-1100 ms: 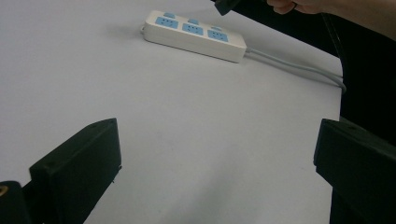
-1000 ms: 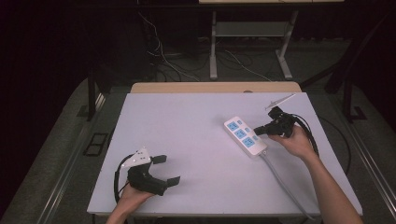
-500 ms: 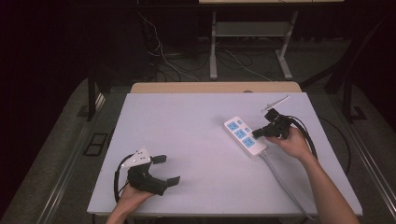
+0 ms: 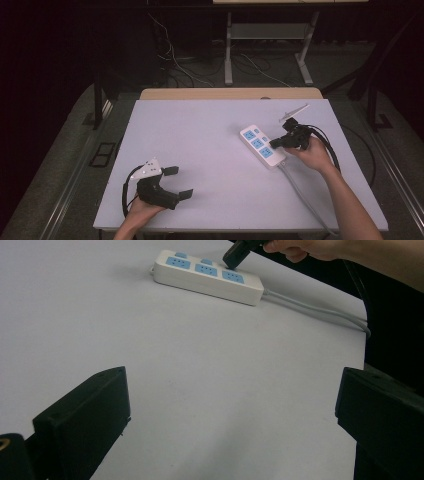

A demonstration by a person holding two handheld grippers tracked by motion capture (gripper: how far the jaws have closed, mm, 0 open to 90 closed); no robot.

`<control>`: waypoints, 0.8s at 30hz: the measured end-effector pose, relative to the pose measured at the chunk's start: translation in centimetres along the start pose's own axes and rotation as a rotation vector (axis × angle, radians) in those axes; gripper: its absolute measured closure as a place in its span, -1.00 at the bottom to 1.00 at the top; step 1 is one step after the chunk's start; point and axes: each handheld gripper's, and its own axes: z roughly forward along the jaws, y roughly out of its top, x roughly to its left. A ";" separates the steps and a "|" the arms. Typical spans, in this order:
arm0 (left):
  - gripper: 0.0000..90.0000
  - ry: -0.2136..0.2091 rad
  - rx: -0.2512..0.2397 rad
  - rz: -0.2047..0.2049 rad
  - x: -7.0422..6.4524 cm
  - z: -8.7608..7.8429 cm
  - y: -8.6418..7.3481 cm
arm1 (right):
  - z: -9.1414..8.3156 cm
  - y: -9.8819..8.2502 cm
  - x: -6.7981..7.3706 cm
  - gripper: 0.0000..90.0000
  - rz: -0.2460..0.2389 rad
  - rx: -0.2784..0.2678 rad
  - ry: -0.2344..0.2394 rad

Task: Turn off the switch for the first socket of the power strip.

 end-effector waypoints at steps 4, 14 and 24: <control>-1.00 0.000 0.003 0.001 0.0 0.0 0.0 | 0.0 -0.1 0.0 1.00 -0.006 -0.003 0.002; -1.00 -0.001 0.008 0.003 -0.1 0.1 0.0 | 0.1 -0.3 -0.1 1.00 0.000 -0.021 0.009; -1.00 0.000 0.002 0.005 -0.2 0.0 0.0 | 0.1 -0.3 0.2 1.00 -0.004 -0.014 0.002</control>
